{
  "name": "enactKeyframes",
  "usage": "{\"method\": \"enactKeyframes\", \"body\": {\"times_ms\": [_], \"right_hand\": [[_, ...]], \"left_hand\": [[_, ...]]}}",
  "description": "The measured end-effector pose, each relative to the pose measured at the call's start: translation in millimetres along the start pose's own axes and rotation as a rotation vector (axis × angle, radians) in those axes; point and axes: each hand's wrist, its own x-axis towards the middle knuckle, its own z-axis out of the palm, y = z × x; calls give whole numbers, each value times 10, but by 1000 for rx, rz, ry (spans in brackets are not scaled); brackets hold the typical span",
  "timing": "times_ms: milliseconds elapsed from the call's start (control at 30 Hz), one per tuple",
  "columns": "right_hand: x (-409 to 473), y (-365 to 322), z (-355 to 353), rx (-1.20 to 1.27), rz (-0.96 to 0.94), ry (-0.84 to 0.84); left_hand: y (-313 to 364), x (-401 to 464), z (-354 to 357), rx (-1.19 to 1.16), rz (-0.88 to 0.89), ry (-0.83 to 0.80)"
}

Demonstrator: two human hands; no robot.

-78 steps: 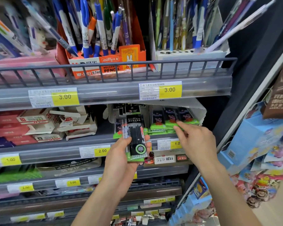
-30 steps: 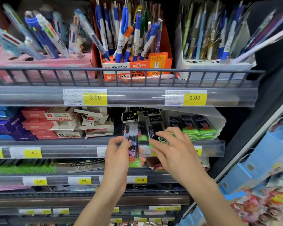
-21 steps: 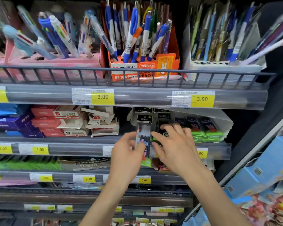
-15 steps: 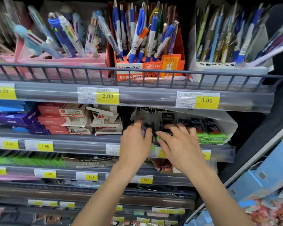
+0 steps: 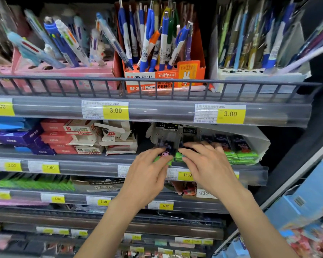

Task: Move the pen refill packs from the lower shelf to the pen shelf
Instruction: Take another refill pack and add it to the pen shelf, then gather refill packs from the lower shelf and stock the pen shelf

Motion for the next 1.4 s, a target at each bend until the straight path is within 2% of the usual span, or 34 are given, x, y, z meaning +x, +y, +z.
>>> {"method": "enactKeyframes", "body": {"times_ms": [133,233,500,600,767,833,967,1067,1133,1267,1400], "right_hand": [[61,-1,-41,-52,-1,-201],[88,16,-54,-51,-8,-221],[18,26,41,-34,6,-31],[-59,35,118,12,3,67],[-346,-322,274,298,27,341],[-446,-664,403,418,43,363],[-548,-1551,776,513,-57,203],[-517,-2291,1137,545,-119,47],[-404,-2804,1409,544,-166,-44],[51,-3824,1910,477,-223,-191],[664,-4562,2325,402,-253,-309]], "left_hand": [[18,59,48,-60,-86,29],[52,109,37,-105,-188,30],[65,204,-23,-223,-391,21],[131,174,-29,-169,-375,39],[5,-420,-89,-108,-318,283],[-184,-849,-168,-98,-367,342],[-760,-1903,-413,-7,-565,366],[-1280,-2610,-629,50,-743,314],[-1676,-2965,-770,65,-802,261],[-2669,-3379,-1080,77,-904,94],[-3576,-3390,-1385,121,-945,0]]}}
